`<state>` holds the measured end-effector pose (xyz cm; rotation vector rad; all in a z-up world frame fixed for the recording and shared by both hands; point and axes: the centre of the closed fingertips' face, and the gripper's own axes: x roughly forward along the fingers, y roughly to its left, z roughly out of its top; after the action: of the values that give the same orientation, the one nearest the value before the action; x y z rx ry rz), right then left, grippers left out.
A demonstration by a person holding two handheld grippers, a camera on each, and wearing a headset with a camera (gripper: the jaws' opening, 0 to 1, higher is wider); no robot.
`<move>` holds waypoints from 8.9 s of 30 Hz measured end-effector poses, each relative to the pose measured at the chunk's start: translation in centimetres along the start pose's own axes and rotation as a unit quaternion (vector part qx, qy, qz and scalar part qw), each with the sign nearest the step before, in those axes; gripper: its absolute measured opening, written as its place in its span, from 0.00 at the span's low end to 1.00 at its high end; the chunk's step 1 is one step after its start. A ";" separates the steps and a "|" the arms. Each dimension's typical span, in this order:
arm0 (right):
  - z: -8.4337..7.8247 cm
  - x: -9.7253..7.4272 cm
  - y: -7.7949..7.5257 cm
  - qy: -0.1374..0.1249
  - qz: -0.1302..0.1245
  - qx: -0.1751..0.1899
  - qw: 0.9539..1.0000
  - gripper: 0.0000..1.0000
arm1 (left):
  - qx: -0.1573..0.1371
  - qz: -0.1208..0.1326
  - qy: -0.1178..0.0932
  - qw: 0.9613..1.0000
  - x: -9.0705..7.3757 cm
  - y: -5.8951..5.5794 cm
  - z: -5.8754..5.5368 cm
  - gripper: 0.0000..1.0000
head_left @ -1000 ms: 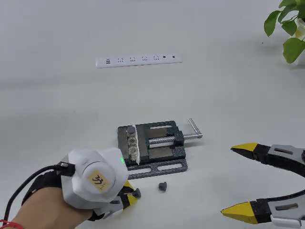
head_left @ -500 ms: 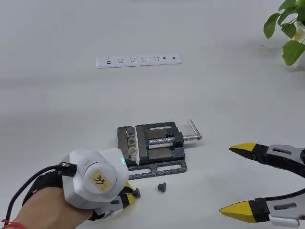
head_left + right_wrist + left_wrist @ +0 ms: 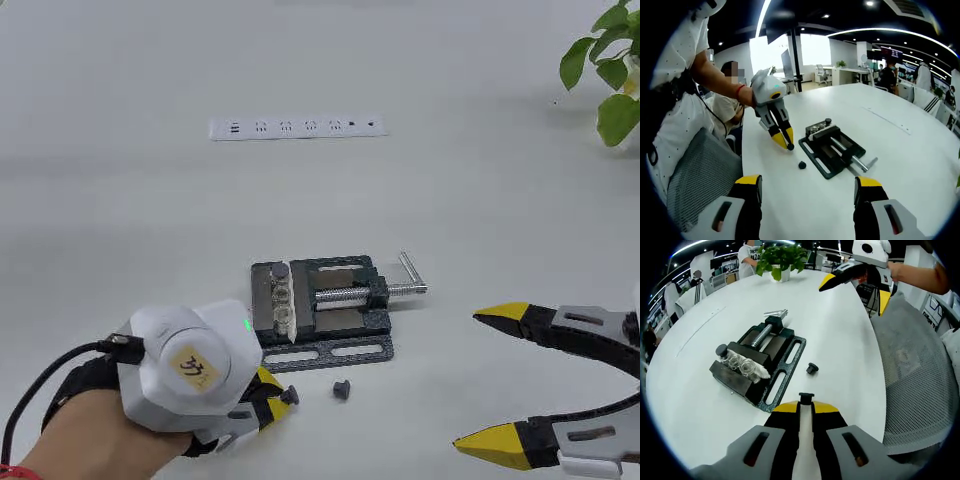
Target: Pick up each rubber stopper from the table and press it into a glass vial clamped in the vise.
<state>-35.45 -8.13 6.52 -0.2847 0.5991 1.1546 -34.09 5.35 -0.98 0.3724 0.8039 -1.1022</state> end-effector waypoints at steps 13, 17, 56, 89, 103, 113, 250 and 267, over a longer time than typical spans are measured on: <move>5.7 0.9 1.9 -0.014 0.056 -0.011 0.998 0.65 | -0.040 0.000 -0.100 0.994 -4.4 -1.7 4.5 0.05; 7.2 1.3 3.1 0.002 0.086 -0.015 0.996 0.62 | -0.032 -0.001 -0.124 0.992 -5.6 -2.3 5.9 0.05; 11.4 3.7 8.4 0.063 0.228 -0.065 0.969 0.09 | 0.007 -0.034 -0.213 0.976 -10.0 -6.1 10.1 0.05; 11.2 3.5 8.9 0.066 0.242 -0.077 0.965 0.07 | 0.007 -0.055 -0.217 0.975 -10.3 -6.6 10.0 0.05; 11.1 3.9 8.9 0.072 0.238 -0.091 0.964 0.05 | 0.016 -0.053 -0.212 0.976 -10.2 -6.5 9.7 0.05; 10.9 4.5 9.0 0.084 0.238 -0.091 0.963 0.05 | 0.016 -0.052 -0.210 0.976 -10.0 -6.4 9.2 0.05; 8.9 15.9 -4.0 0.311 0.081 -0.149 0.935 0.05 | -0.071 0.049 -0.294 0.952 -11.7 2.9 2.4 0.69; 8.1 16.1 -3.7 0.314 0.089 -0.148 0.934 0.02 | -0.072 0.047 -0.290 0.953 -11.6 2.9 2.1 0.69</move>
<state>-25.34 6.91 3.40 -0.8947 1.0266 1.3315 -33.19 12.72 8.60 -0.0449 0.3340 -0.9841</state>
